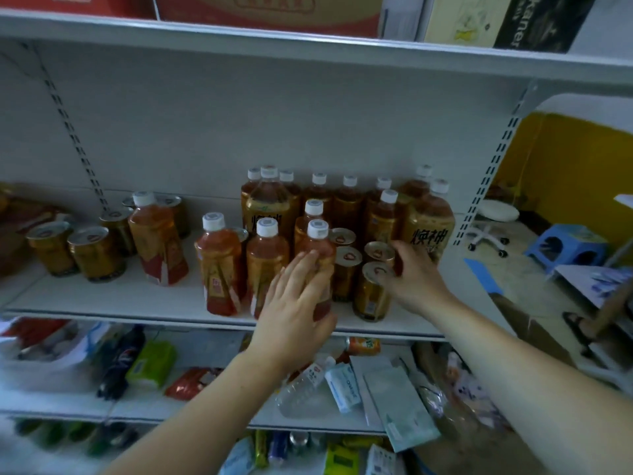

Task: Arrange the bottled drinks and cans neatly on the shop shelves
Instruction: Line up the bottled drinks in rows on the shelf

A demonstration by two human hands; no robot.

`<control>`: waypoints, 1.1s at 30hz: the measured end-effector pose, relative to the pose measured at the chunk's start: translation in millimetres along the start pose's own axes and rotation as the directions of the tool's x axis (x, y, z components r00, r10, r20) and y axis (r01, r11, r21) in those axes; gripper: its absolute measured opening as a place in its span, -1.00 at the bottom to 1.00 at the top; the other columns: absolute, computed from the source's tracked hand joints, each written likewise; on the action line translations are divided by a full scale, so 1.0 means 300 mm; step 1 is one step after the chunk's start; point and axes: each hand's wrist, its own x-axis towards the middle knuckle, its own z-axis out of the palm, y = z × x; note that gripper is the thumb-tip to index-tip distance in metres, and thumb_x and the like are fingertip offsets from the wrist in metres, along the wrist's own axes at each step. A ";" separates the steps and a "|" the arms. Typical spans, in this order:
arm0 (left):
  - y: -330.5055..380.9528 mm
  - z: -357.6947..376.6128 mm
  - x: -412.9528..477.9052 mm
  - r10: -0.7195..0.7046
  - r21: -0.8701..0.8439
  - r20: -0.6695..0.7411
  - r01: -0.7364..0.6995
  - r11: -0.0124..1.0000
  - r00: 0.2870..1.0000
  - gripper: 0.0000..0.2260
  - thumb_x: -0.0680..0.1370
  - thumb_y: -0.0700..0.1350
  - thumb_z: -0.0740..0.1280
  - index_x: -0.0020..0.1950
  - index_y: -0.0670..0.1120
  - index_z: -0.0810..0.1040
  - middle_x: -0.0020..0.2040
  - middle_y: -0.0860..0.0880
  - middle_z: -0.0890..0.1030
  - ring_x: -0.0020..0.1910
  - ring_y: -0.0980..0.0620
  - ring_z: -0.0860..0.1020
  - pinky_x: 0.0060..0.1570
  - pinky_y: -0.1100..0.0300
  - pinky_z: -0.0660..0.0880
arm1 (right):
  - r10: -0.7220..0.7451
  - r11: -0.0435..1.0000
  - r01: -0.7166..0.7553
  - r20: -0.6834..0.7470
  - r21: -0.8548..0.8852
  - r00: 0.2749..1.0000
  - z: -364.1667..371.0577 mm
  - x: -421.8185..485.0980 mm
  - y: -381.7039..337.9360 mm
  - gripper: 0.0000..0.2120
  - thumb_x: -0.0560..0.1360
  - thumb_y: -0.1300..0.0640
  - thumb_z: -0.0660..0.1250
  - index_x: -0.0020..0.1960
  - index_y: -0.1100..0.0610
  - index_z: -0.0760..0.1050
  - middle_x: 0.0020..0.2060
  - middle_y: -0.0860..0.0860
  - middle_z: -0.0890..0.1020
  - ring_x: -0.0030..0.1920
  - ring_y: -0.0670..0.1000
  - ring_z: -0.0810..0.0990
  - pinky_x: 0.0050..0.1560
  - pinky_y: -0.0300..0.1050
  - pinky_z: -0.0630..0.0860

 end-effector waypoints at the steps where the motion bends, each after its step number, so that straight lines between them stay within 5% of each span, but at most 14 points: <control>1: 0.037 0.020 0.009 -0.033 -0.025 0.034 0.034 0.999 0.999 -0.43 0.51 0.07 0.27 0.50 0.05 0.19 0.54 0.00 0.11 0.49 0.04 -0.06 0.45 0.04 -0.01 | 0.007 0.999 -0.005 0.089 -0.031 0.996 0.008 0.001 0.035 -0.28 0.44 -0.10 0.39 0.51 -0.05 0.16 0.42 0.08 0.23 0.42 0.14 0.26 0.34 -0.06 0.26; 4: 0.116 0.068 0.029 -0.128 -0.054 0.125 0.135 0.989 0.984 -0.41 0.56 0.05 0.24 0.54 0.09 0.07 0.56 0.10 -0.05 0.51 0.09 -0.11 0.42 0.22 -0.15 | 0.009 1.000 -0.004 0.194 -0.028 0.981 0.056 -0.011 0.100 -0.17 0.38 -0.20 0.44 0.51 -0.10 0.10 0.44 0.07 0.25 0.41 0.14 0.31 0.36 0.00 0.31; 12: 0.249 0.150 0.157 -0.172 -0.089 0.249 0.199 0.976 0.953 -0.40 0.56 -0.07 0.26 0.54 0.04 0.05 0.54 0.05 0.06 0.50 -0.01 0.05 0.43 0.11 0.11 | -0.019 0.996 0.018 0.001 0.086 1.000 -0.016 -0.060 0.298 -0.41 0.43 -0.03 0.44 0.38 0.02 0.28 0.26 0.07 0.44 0.22 0.13 0.48 0.10 -0.08 0.40; 18: 0.230 0.318 0.392 -0.299 0.274 0.350 0.208 0.939 0.888 -0.34 0.56 0.04 0.25 0.54 -0.10 -0.03 0.54 -0.19 -0.03 0.52 -0.19 -0.04 0.46 -0.04 -0.04 | 0.031 0.970 -0.036 0.023 0.241 0.999 -0.061 -0.025 0.398 -0.32 0.33 -0.07 0.52 0.31 -0.05 0.21 0.16 -0.01 0.44 0.08 0.01 0.51 0.02 -0.09 0.46; 21: 0.223 0.364 0.429 -0.344 0.421 0.345 0.184 0.888 0.873 -0.27 0.50 0.20 0.25 0.51 -0.13 0.05 0.50 -0.21 0.11 0.51 -0.20 -0.03 0.48 -0.10 -0.15 | 0.029 0.948 -0.037 0.029 0.315 0.999 -0.058 -0.021 0.417 -0.35 0.34 0.00 0.52 0.28 -0.08 0.22 0.11 -0.07 0.50 0.05 -0.02 0.53 0.00 -0.14 0.45; 24: 0.223 0.375 0.432 -0.292 0.424 0.323 0.137 0.895 0.900 -0.37 0.50 0.19 0.27 0.44 -0.09 0.17 0.40 -0.18 0.32 0.47 -0.18 0.11 0.45 -0.14 0.01 | 0.040 0.935 -0.034 -0.010 0.352 0.999 -0.055 -0.034 0.444 -0.32 0.34 0.04 0.54 0.30 -0.08 0.21 0.07 -0.10 0.48 0.05 -0.04 0.52 0.00 -0.16 0.44; 28: 0.234 0.356 0.399 -0.188 0.237 0.286 0.120 0.964 0.940 -0.48 0.49 0.13 0.34 0.35 -0.07 0.31 0.33 -0.11 0.40 0.40 -0.11 0.27 0.43 -0.07 0.10 | 0.080 0.905 -0.059 -0.032 0.421 0.996 -0.058 -0.048 0.459 -0.25 0.33 0.05 0.54 0.39 -0.02 0.21 0.08 -0.10 0.49 0.09 -0.04 0.51 0.07 -0.13 0.42; 30: 0.263 0.332 0.356 -0.146 0.011 0.206 0.147 0.989 0.968 -0.54 0.45 0.08 0.40 0.26 -0.07 0.39 0.23 -0.05 0.44 0.23 -0.05 0.39 0.23 0.09 0.31 | 0.095 0.888 -0.052 -0.070 0.456 0.993 -0.073 -0.047 0.451 -0.30 0.34 0.05 0.53 0.37 -0.02 0.25 0.09 -0.09 0.51 0.09 -0.05 0.52 0.09 -0.13 0.43; 33: 0.319 0.251 0.272 -0.263 -0.412 0.080 0.273 0.869 0.961 -0.59 0.38 -0.04 0.49 0.16 0.03 0.43 0.07 0.13 0.44 0.02 0.18 0.43 -0.08 0.39 0.36 | 0.107 0.833 -0.007 -0.148 0.553 0.983 -0.113 -0.055 0.407 -0.36 0.36 0.07 0.51 0.32 -0.08 0.26 0.05 -0.15 0.53 0.07 -0.09 0.54 0.14 -0.06 0.48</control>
